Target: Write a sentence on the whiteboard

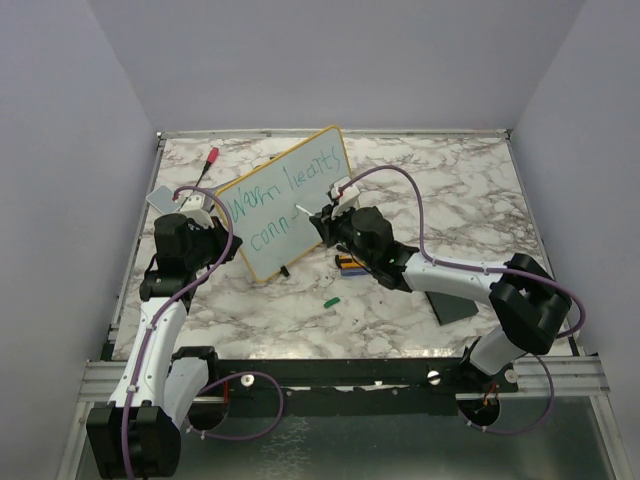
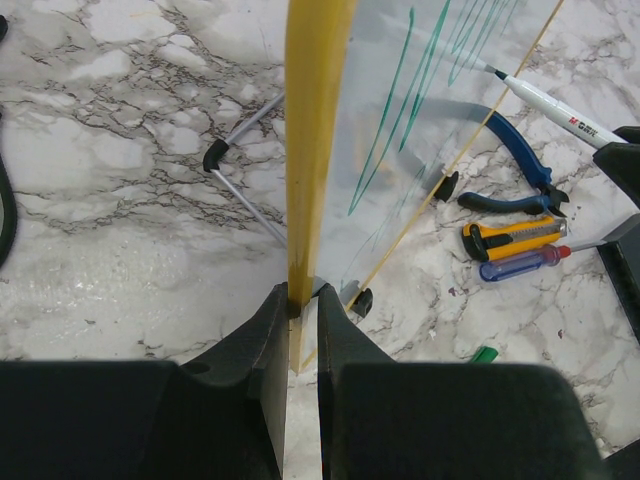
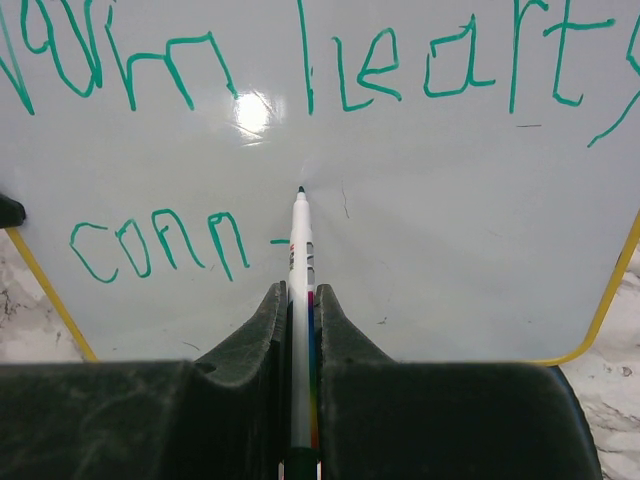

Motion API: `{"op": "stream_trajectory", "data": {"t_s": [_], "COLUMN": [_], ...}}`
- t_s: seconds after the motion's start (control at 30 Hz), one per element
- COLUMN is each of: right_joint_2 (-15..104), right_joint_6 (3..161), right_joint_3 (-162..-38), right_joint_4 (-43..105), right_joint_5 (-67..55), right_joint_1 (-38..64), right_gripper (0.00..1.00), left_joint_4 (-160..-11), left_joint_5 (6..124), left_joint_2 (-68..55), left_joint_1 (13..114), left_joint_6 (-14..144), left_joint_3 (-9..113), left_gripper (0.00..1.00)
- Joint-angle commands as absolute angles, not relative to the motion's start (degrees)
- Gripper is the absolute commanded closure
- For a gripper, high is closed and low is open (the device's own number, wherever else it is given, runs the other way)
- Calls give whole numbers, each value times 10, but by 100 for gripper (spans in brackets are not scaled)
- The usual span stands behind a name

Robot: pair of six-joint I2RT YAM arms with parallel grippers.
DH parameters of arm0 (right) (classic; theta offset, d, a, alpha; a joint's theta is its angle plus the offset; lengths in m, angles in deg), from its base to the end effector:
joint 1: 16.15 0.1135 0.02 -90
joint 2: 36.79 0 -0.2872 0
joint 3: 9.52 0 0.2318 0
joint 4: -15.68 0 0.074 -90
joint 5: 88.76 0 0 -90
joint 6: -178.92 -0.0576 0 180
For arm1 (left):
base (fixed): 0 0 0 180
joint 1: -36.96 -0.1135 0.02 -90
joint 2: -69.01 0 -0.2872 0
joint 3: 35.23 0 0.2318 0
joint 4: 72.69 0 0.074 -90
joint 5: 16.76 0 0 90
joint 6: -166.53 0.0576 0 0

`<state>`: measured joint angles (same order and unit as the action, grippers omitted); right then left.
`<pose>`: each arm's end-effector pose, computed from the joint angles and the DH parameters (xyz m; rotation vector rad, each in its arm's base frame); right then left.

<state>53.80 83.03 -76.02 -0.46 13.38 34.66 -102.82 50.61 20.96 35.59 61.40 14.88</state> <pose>0.2392 0.2742 0.2880 -0.5131 1.6603 0.5530 0.1724 -0.0180 0.2756 -0.0506 2.0648 -0.5548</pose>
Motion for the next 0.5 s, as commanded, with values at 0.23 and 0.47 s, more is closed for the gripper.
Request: {"op": "stream_trajectory", "data": {"t_s": [0.23,0.47], "right_joint_2": [551,553], "right_joint_6": [816,799], "right_joint_3": [-749,-732], "right_joint_4": [-14,-14], "right_joint_5": [85,86], "right_joint_1": [349,363], "right_gripper": [99,99], "left_joint_4": [-1023,-1023], "left_joint_5": [517,517], "left_joint_2": [214,212], "left_joint_1": [357,357], "left_joint_6": [614,614], "left_joint_3": [153,152], "left_gripper": [100,100]}}
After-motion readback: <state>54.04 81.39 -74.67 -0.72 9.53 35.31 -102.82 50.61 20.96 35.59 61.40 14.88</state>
